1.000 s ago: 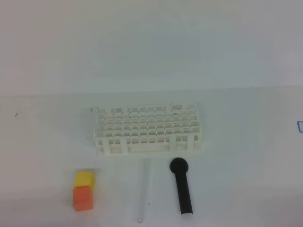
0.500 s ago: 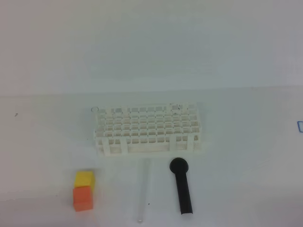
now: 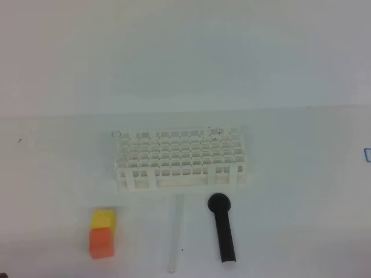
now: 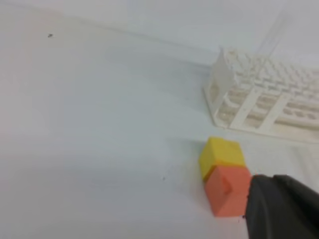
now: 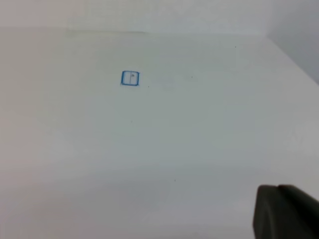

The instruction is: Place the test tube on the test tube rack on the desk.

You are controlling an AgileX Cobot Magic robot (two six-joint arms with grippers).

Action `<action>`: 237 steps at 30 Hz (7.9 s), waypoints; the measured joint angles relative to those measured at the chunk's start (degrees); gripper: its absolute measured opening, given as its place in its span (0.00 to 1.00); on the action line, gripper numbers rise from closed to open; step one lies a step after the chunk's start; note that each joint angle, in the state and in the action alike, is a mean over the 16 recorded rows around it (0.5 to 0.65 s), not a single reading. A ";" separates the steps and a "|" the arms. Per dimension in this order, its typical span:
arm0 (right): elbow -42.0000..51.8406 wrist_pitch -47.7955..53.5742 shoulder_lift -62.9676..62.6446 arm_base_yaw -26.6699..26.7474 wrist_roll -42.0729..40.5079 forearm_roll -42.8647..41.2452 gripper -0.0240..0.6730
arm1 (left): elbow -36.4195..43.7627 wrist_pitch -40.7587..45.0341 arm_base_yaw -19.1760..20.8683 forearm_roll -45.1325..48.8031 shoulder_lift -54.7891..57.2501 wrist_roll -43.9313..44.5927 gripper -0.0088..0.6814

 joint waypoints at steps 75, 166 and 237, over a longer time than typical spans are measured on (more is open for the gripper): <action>0.00 0.09 0.00 0.00 0.00 0.00 0.03 | -46.87 25.68 -11.25 -19.88 46.74 23.25 0.01; -38.74 -63.03 41.47 12.36 74.28 -86.07 0.03 | -68.59 34.17 -29.86 5.49 105.76 -13.45 0.65; -38.75 -60.82 41.59 14.12 74.89 -78.67 0.03 | -68.83 29.69 -29.70 2.77 112.61 -9.15 0.02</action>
